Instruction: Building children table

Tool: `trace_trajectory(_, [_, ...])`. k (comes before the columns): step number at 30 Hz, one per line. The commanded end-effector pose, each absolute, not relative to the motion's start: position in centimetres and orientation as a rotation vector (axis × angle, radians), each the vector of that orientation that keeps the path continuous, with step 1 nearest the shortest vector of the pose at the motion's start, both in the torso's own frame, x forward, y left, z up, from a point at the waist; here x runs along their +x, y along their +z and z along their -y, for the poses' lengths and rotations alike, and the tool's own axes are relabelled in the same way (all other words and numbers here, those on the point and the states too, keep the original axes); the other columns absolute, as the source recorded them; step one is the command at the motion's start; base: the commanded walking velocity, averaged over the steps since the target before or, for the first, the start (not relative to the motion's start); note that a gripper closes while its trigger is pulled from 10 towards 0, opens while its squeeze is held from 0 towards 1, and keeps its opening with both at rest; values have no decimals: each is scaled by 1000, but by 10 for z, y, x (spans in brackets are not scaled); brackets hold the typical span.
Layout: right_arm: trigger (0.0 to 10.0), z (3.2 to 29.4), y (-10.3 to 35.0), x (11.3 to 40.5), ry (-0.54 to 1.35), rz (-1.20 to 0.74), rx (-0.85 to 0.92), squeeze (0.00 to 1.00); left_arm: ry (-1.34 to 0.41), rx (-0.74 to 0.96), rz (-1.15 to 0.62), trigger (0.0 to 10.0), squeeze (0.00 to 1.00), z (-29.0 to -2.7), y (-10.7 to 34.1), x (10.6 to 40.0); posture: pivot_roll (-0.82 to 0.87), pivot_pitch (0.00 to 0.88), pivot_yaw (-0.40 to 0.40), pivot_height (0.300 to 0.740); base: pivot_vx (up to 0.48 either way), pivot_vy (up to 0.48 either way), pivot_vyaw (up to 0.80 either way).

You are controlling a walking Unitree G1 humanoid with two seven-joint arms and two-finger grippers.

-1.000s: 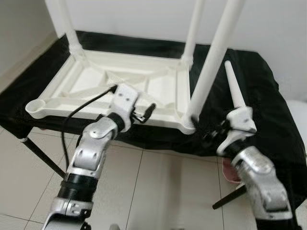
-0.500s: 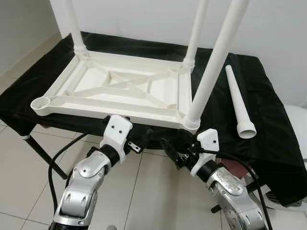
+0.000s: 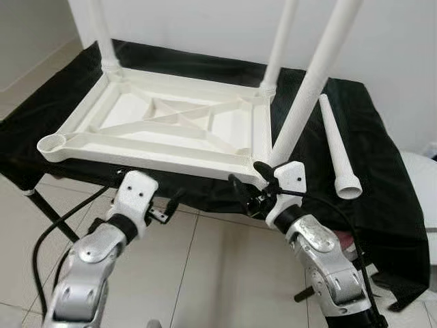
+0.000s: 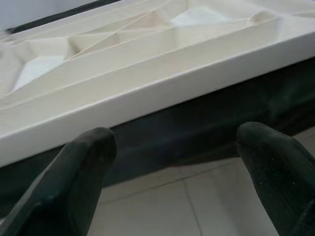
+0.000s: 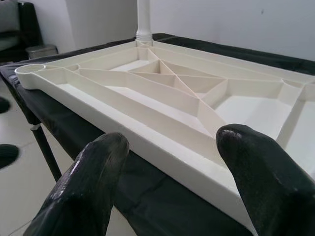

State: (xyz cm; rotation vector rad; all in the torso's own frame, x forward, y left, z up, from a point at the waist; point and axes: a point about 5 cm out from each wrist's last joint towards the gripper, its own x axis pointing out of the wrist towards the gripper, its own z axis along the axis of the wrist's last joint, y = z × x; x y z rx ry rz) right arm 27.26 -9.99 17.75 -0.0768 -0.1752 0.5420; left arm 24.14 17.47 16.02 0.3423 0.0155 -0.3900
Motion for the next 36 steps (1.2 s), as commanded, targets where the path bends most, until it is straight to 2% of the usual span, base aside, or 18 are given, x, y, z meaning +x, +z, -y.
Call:
trace_trajectory(1, [10000, 101, 177, 274, 545, 179, -70, 0, -317, 351, -6, 10000, 0, -180, 163, 240, 92, 53, -79, 740, 0, 0, 0])
trace_trajectory(3, [10000, 99, 178, 281, 543, 187, -63, 0, -251, 328, 25, 10000, 0, -181, 168, 249, 105, 53, -91, 740, 0, 0, 0])
trace_trajectory(6, [10000, 99, 178, 281, 543, 187, -63, 0, -251, 328, 25, 10000, 0, -181, 168, 249, 105, 53, -91, 740, 0, 0, 0])
trace_trajectory(10, [10000, 93, 177, 283, 551, 186, -51, 0, -166, 272, 78, 10000, 0, -170, 178, 268, 110, 54, -98, 740, 0, 0, 0])
trace_trajectory(19, [10000, 90, 176, 281, 554, 185, -43, 0, -179, 259, 77, 10000, 0, -163, 177, 272, 92, 53, -82, 740, 0, 0, 0])
trace_trajectory(36, [10000, 90, 175, 280, 549, 180, 11, 0, -186, 241, 69, 10000, 0, -155, 175, 281, 84, 61, -64, 740, 0, 0, -742])
